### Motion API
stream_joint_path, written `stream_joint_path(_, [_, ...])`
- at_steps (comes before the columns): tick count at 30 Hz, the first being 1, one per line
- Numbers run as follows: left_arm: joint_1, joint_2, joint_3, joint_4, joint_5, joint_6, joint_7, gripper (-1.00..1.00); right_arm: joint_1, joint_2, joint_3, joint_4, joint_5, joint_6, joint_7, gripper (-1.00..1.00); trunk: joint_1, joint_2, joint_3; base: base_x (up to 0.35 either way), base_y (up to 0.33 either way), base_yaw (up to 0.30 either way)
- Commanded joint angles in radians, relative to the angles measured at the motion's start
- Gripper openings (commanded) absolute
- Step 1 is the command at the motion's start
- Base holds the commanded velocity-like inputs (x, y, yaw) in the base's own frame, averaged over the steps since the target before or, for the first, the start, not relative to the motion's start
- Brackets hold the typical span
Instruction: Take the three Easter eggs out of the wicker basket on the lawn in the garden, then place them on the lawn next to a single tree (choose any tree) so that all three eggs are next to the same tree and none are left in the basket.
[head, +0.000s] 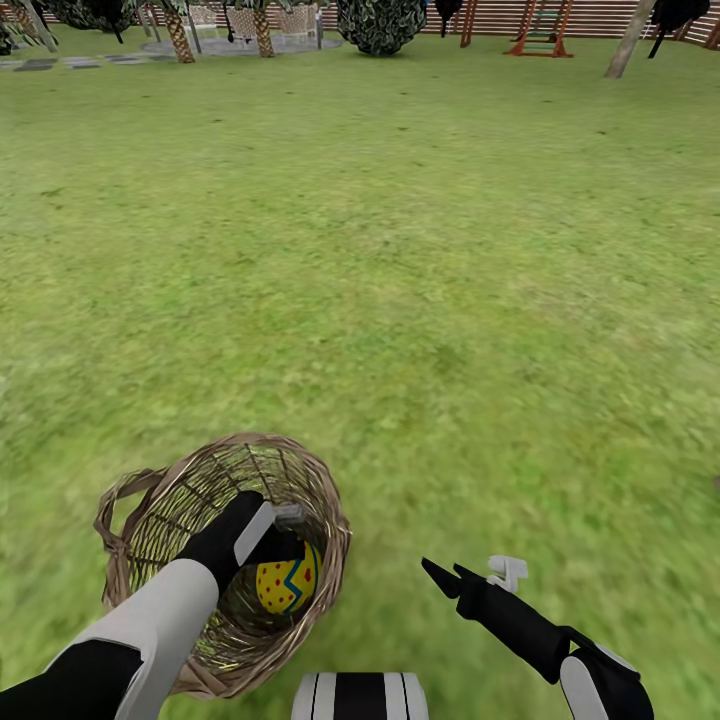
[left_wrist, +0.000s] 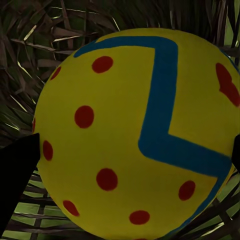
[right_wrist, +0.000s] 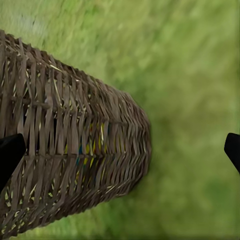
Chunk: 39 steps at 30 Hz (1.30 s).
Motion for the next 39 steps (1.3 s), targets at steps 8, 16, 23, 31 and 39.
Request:
stream_joint_path(8, [0.000,0.001,-0.005,-0.001,0.002,0.004,0.010,-1.00,0.000,0.000,-0.002,0.000,-0.005,0.008,0.001,1.00,-0.001,0.000,0.003,0.000,0.000,0.000])
stream_joint_path(16, [0.000,0.001,-0.007,-0.001,0.001,0.002,0.012,-1.00,0.000,0.000,-0.002,0.000,-0.006,0.008,0.001,1.00,-0.002,0.001,0.015,0.000,0.000,0.000])
stream_joint_path(23, [0.000,0.002,-0.008,0.006,0.000,0.002,0.021,-1.00,0.000,0.000,-0.002,0.000,-0.005,0.008,0.001,1.00,-0.005,0.002,0.042,0.000,0.000,0.000])
stream_joint_path(31, [0.000,0.002,-0.008,0.006,-0.003,0.001,0.034,-1.00,0.000,0.001,-0.002,0.000,-0.005,0.008,0.001,1.00,-0.006,0.003,0.050,0.000,0.000,0.000])
stream_joint_path(39, [0.000,0.002,-0.008,0.004,-0.004,-0.001,0.070,-1.00,0.000,0.002,-0.002,-0.001,-0.005,0.008,0.001,1.00,-0.008,0.004,0.065,0.000,0.000,0.000])
